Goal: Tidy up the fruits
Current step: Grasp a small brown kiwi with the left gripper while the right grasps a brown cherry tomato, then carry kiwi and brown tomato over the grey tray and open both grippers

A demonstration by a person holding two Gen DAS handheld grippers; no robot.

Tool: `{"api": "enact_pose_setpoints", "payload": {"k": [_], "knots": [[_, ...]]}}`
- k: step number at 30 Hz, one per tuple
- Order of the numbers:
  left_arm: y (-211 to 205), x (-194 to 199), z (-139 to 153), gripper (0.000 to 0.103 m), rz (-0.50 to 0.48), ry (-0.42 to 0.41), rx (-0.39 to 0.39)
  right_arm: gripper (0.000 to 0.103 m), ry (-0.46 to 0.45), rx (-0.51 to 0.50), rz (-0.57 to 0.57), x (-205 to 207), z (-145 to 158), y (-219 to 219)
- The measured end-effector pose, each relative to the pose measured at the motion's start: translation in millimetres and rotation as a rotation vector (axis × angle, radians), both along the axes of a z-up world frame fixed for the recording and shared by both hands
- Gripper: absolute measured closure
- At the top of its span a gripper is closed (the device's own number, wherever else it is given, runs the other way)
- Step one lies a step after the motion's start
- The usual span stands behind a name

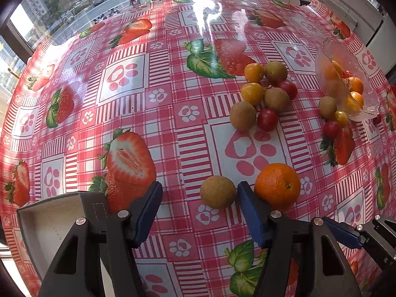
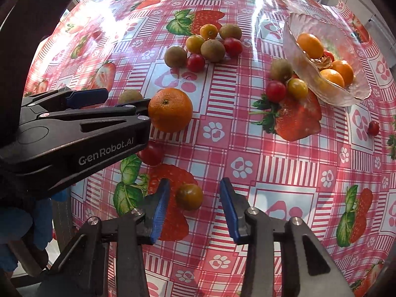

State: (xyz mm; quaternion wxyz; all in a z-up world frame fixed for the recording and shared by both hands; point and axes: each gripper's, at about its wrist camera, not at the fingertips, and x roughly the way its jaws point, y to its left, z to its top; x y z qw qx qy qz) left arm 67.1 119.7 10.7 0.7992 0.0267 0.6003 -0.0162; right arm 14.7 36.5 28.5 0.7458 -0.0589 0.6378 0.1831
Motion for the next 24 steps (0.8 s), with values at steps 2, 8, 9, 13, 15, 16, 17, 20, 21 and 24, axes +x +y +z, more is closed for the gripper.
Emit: {"api": "enact_pose_setpoints", "payload": {"k": [2, 8, 9, 13, 15, 16, 17, 20, 21, 24], "knots": [[-4.2, -2.2, 1.6, 0.065, -0.011, 0.003, -0.023, 0.080, 0.026, 0.030, -0.006, 3.1, -1.2, -1.1], [-14.4, -11.4, 5.0, 0.074, -0.030, 0.014, -0.072, 0.080, 0.085, 0.103, -0.075, 5.8, -2.5, -18.7], [-12.6, -12.5, 5.6, 0.074, -0.019, 0.019, -0.084, 0.080, 0.090, 0.111, -0.082, 4.3, -1.9, -21.8], [-6.1, -20.6, 11.0, 0.074, 0.004, 0.023, -0.108, 0.080, 0.106, 0.124, -0.101, -2.5, 0.3, -32.4], [-5.3, -26.7, 15.2, 0.074, 0.001, 0.023, -0.110, 0.080, 0.118, 0.132, -0.111, -7.1, 1.2, -39.6], [-5.3, -31.2, 17.8, 0.074, -0.001, 0.021, -0.112, 0.080, 0.121, 0.131, -0.114, -8.3, 1.5, -40.5], [-4.7, -34.4, 20.2, 0.074, -0.002, 0.020, -0.114, 0.080, 0.124, 0.131, -0.115, -10.1, 1.9, -42.3], [-4.1, -47.3, 26.0, 0.074, -0.001, 0.017, -0.121, 0.080, 0.134, 0.134, -0.126, -18.0, 4.7, -49.7], [-4.3, -51.7, 27.8, 0.074, 0.001, 0.018, -0.124, 0.080, 0.139, 0.135, -0.130, -20.2, 5.2, -51.3], [-1.0, -64.4, 31.5, 0.074, 0.008, 0.022, -0.134, 0.080, 0.149, 0.138, -0.140, -26.5, 8.4, -59.5]]}}
